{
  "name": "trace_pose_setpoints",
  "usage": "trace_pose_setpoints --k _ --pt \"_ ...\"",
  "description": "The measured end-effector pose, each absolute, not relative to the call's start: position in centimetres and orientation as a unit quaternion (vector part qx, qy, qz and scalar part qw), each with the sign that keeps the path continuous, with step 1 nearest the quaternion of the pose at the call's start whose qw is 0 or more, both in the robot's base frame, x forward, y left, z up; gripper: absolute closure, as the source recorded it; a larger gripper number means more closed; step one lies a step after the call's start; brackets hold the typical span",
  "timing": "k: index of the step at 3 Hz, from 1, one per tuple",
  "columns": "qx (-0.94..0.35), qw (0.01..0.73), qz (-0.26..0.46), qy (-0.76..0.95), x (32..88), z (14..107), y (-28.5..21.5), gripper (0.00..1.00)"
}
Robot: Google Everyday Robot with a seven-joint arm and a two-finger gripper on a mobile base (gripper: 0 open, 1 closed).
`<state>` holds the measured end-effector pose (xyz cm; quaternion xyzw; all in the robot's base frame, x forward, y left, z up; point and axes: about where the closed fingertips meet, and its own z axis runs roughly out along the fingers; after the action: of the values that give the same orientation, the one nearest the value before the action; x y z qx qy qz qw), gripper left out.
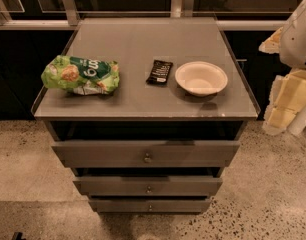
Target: Open top drawer
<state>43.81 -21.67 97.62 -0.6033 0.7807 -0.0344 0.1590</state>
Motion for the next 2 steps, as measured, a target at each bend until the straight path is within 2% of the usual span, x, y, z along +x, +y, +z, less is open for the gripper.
trace_pose_setpoints --k 2 --pt "-0.603 0.175 -0.048 0.777 43.31 97.22 -21.46 0.0"
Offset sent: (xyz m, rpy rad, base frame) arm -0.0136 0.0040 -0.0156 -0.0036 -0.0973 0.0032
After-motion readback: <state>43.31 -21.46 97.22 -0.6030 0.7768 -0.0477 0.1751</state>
